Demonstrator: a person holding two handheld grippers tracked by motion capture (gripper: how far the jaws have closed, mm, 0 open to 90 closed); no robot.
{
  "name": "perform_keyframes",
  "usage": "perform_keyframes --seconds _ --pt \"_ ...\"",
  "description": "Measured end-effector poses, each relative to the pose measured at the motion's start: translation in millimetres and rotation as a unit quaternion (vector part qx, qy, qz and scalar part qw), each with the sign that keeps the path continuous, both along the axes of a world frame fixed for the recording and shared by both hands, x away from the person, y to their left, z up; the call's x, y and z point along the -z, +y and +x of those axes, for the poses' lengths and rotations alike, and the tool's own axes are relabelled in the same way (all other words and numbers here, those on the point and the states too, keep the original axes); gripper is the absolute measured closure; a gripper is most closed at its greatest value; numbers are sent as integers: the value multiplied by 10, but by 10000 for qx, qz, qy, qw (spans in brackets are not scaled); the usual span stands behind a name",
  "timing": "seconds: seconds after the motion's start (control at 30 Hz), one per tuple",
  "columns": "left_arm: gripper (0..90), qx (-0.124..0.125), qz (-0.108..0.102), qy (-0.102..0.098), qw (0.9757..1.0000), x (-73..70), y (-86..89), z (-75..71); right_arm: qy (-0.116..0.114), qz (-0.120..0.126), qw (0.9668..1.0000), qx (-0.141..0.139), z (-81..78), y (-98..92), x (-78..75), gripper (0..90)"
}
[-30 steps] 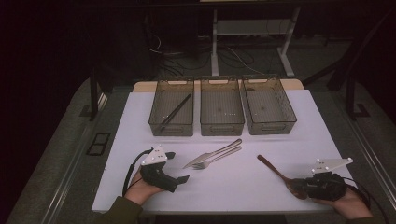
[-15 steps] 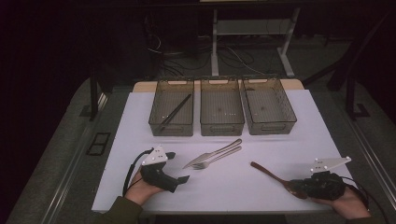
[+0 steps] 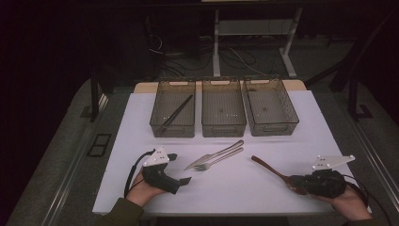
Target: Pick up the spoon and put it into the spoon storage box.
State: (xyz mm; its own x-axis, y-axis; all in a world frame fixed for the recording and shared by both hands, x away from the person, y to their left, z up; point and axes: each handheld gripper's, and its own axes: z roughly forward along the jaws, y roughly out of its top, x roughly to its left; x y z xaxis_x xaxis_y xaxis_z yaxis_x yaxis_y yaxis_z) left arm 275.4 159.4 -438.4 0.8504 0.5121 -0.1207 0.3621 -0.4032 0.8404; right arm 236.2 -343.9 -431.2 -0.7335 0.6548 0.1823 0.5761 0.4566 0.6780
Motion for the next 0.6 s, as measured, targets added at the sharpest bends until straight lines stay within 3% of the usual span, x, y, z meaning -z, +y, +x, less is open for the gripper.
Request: perform_keyframes --seconds 0.6 --pt "0 9 -35 -4 10000 7 3 11 -318 261 9991 97 276 132 -179 809"
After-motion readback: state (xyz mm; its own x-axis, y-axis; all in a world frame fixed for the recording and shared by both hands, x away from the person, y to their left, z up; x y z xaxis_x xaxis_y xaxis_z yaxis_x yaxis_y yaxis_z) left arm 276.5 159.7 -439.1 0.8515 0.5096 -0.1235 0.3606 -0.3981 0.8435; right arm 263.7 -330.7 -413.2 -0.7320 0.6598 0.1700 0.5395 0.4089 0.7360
